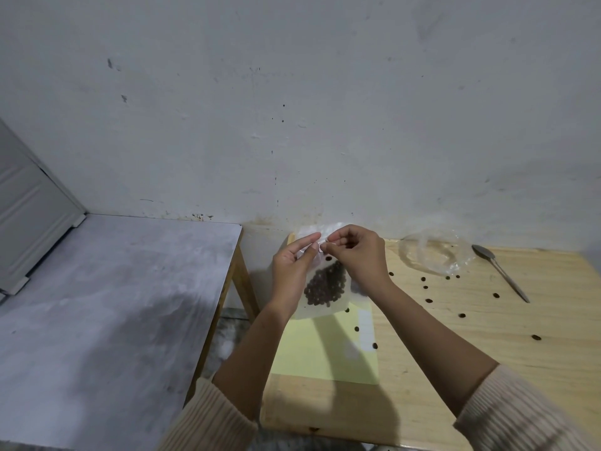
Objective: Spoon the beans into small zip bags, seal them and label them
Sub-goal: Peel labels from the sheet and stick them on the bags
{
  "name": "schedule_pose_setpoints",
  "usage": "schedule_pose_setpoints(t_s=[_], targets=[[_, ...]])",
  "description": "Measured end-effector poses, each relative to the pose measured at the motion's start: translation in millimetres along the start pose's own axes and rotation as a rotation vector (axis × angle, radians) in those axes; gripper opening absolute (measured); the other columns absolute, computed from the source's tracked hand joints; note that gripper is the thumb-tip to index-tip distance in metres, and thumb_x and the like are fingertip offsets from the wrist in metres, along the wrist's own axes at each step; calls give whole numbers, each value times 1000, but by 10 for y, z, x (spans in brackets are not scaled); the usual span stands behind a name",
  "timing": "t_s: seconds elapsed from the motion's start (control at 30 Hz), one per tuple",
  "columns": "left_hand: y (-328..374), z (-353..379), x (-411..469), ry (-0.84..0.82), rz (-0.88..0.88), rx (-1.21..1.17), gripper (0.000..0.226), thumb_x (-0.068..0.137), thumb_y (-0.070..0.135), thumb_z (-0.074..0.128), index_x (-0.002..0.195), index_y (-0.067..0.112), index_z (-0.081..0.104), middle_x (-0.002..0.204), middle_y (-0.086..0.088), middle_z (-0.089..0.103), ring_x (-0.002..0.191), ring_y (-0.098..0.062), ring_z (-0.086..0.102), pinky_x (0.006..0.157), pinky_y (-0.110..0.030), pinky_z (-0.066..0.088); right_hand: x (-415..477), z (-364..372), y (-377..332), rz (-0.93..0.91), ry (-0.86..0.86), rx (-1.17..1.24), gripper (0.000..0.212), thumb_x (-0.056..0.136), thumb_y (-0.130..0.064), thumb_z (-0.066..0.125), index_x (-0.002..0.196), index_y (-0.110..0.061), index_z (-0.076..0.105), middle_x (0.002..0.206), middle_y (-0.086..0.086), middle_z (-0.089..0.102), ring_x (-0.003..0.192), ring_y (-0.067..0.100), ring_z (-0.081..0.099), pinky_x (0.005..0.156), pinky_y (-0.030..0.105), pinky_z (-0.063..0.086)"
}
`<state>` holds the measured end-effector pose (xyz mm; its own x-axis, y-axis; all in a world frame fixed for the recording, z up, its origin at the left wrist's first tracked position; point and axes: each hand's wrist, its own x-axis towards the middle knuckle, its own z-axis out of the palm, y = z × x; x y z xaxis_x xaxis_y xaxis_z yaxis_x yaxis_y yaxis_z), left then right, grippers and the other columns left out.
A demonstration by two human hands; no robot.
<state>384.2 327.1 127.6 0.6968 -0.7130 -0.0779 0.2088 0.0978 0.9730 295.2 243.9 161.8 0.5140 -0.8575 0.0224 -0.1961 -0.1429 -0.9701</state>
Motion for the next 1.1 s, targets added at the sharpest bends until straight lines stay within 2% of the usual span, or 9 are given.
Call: schedule_pose_setpoints(t_s=[0.2, 0.33, 0.43, 0.53, 0.6, 0.7, 0.83, 1.0, 1.1], targets=[[-31, -2, 20, 44, -21, -29, 19, 88, 13, 63, 104, 21, 70, 99, -13, 68, 88, -12, 68, 82, -19, 50, 16, 39, 5, 15, 65, -57, 22, 65, -12, 81, 77, -7, 64, 67, 1, 61, 54, 3, 55, 54, 9, 42], [-20, -37, 32, 33, -24, -46, 19, 88, 11, 63, 101, 23, 70, 101, -5, 68, 98, -14, 66, 83, -18, 51, 79, 1, 52, 15, 124, -159, 57, 55, -29, 89, 94, -14, 51, 95, 2, 53, 81, 16, 53, 63, 17, 40], [-1, -29, 42, 26, -28, -85, 20, 87, 7, 63, 101, 19, 70, 105, -8, 68, 96, -16, 67, 79, -18, 53, 101, -43, 63, 66, 64, -120, 70, 56, -32, 89, 107, -17, 44, 97, 0, 53, 85, 14, 53, 65, 19, 40], [-1, 14, 63, 8, -34, -107, 20, 85, 5, 64, 102, 14, 69, 107, -9, 67, 99, -17, 66, 81, -20, 54, 79, -53, 100, 98, 24, -17, 66, 61, -29, 87, 110, -18, 44, 74, -4, 54, 73, 15, 51, 64, 22, 40], [-21, 40, 81, 3, -36, -108, 20, 85, 4, 65, 103, 11, 68, 104, -9, 68, 95, -14, 66, 82, -21, 54, 80, -59, 170, 102, 28, 26, 59, 66, -25, 84, 110, -19, 45, 65, -5, 56, 76, 21, 55, 71, 28, 43], [-81, 82, 121, -5, -43, -94, 24, 83, 2, 66, 105, 9, 68, 104, -13, 67, 91, -13, 66, 81, -22, 55, 116, -82, 275, 116, 34, 42, 52, 71, -21, 80, 110, -23, 44, 76, 8, 64, 86, 28, 64, 74, 30, 47], [-190, 180, 223, 31, -57, -11, 22, 82, 5, 68, 103, 12, 69, 109, -9, 68, 99, -15, 66, 84, -27, 55, 165, -148, 415, 147, 67, 69, 44, 79, -14, 71, 110, -26, 42, 72, 1, 57, 74, 23, 60, 60, 28, 45], [-392, 390, 445, 110, -41, 181, 17, 86, 6, 64, 100, 15, 70, 100, 0, 70, 96, -12, 66, 87, -25, 54, 271, -328, 726, 153, 101, 73, 46, 82, -13, 68, 114, -26, 37, 85, 2, 60, 70, 25, 59, 59, 34, 48], [-541, 486, 610, 114, 35, 350, 19, 89, 6, 60, 106, 10, 68, 102, 1, 68, 94, -6, 63, 81, -13, 51, 355, -451, 950, 153, 51, 33, 38, 81, -6, 67, 107, -19, 42, 94, 2, 59, 71, 20, 60, 53, 19, 47]])
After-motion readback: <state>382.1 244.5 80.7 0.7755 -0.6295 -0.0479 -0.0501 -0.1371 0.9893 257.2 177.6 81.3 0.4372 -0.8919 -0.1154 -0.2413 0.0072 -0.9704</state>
